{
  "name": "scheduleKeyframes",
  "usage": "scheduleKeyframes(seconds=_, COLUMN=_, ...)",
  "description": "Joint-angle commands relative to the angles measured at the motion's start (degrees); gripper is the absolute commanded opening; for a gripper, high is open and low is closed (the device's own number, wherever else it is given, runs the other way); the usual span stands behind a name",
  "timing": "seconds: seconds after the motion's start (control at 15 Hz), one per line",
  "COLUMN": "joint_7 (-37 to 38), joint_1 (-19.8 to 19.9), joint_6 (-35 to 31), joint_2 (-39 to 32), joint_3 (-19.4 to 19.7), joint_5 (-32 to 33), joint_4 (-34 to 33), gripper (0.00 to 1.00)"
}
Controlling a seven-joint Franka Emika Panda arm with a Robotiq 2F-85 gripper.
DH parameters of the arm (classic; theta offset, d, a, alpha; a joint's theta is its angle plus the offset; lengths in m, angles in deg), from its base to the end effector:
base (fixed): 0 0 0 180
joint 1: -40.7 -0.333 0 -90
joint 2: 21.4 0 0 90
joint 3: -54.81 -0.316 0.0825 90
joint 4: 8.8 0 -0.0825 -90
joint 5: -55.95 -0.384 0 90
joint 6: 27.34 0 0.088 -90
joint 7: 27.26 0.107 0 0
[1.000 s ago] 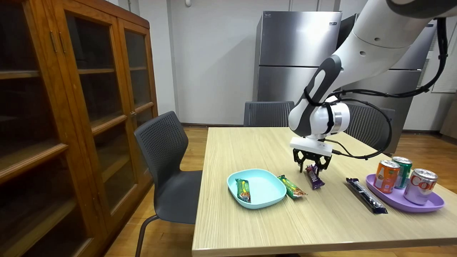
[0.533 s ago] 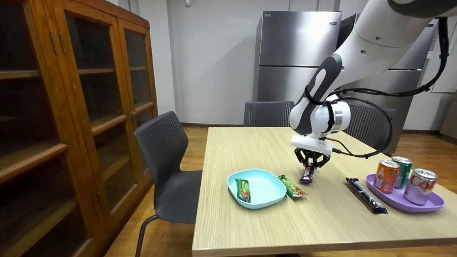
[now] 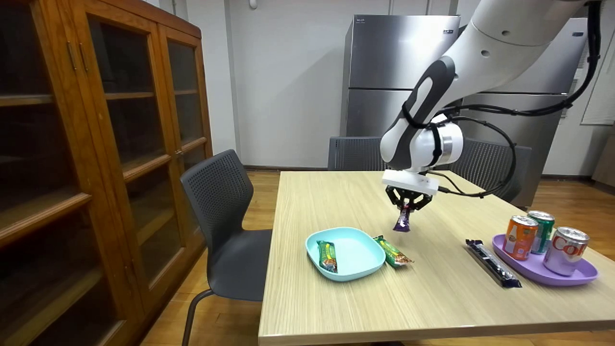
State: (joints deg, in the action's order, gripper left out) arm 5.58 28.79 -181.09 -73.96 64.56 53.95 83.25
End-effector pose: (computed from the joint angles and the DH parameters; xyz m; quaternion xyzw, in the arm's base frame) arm 0.6957 0.0409 0.1097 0.9653 -0.2404 0.0985 0.0270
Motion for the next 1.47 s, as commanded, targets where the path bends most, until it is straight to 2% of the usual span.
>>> scheduleKeyframes(seconds=0.0, joint_7=-2.4, joint_1=-3.0, joint_6=-1.5, joint_2=5.7, joint_3=0.9, joint_5=2.2, joint_4=5.5, gripper=0.04)
scheduleKeyframes(seconds=0.67, joint_7=-6.7, joint_1=-10.6, joint_6=-0.5, joint_2=10.3, joint_3=-1.2, joint_5=8.0, joint_4=9.7, gripper=0.04)
scheduleKeyframes(seconds=1.07, joint_7=-8.1, joint_1=-14.3, joint_6=0.5, joint_2=9.3, joint_3=-3.4, joint_5=10.1, joint_4=9.2, gripper=0.04)
scheduleKeyframes(seconds=1.4, joint_7=-8.5, joint_1=-15.9, joint_6=1.1, joint_2=7.8, joint_3=-4.4, joint_5=10.5, joint_4=8.5, gripper=0.04)
